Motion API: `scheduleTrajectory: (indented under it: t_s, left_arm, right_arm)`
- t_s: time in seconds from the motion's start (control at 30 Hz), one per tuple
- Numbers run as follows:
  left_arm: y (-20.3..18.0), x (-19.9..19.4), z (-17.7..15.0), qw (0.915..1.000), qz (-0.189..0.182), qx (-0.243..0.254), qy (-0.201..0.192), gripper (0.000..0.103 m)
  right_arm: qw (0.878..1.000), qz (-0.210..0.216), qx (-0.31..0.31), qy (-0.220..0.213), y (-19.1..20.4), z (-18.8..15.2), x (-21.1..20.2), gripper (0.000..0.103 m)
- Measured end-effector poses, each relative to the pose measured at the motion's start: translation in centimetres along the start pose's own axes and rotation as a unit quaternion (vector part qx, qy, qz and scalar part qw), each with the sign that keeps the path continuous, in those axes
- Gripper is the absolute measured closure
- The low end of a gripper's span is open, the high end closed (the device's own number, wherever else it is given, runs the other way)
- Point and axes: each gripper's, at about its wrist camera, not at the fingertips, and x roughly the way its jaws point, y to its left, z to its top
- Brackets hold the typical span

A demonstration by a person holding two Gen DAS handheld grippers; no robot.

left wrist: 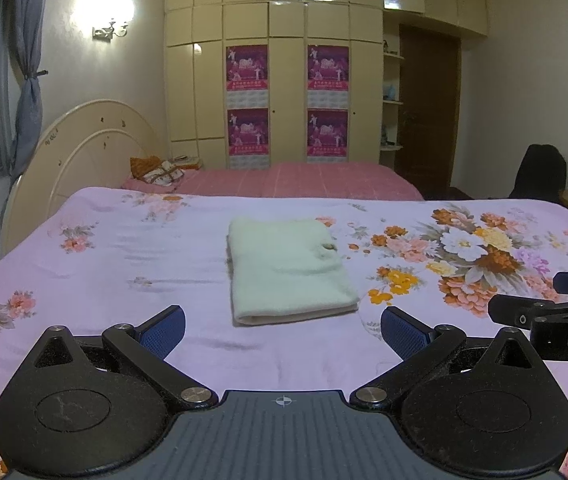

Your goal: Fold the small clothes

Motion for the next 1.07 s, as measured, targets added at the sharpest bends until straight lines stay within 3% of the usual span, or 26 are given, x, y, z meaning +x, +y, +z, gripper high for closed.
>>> scheduleTrajectory:
  t_s: [0.87,1.07]
  left_arm:
    - [-0.7,-0.1,-0.4,0.9997,-0.01,0.021,-0.005,0.0]
    - [-0.8,0.2,-0.4,0.9999,0.0,0.001,0.012,0.0]
  right_arm:
    - [1.0,-0.001,0.002,-0.001,-0.7,-0.4,-0.2,0.009]
    - [1.0,0.001,0.0,-0.002,-0.8,-0.4,-0.3,0.008]
